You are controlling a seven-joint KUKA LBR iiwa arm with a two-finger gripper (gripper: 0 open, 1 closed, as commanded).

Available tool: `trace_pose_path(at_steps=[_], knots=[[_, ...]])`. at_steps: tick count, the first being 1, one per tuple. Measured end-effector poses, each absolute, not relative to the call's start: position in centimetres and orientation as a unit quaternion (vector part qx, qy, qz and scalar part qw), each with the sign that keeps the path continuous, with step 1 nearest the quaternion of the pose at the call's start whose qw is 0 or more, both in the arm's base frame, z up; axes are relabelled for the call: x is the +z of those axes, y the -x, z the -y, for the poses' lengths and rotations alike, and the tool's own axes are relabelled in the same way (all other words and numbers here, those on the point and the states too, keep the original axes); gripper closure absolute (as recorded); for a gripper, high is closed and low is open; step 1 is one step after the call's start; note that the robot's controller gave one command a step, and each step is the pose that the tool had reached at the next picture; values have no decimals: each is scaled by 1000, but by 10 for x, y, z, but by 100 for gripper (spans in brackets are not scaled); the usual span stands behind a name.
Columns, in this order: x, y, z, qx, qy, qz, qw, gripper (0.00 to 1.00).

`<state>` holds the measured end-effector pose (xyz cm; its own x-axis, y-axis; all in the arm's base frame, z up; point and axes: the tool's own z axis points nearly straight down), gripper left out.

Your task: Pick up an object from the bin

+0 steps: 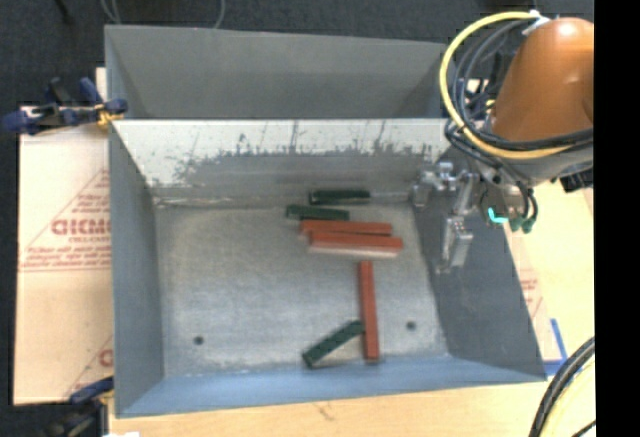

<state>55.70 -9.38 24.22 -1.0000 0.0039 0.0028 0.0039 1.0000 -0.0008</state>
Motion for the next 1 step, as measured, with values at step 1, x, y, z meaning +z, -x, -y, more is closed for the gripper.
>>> trace_pose_path(at_steps=[1], knots=[[246, -558, 94, 1, 0, 1000, -2, 0]])
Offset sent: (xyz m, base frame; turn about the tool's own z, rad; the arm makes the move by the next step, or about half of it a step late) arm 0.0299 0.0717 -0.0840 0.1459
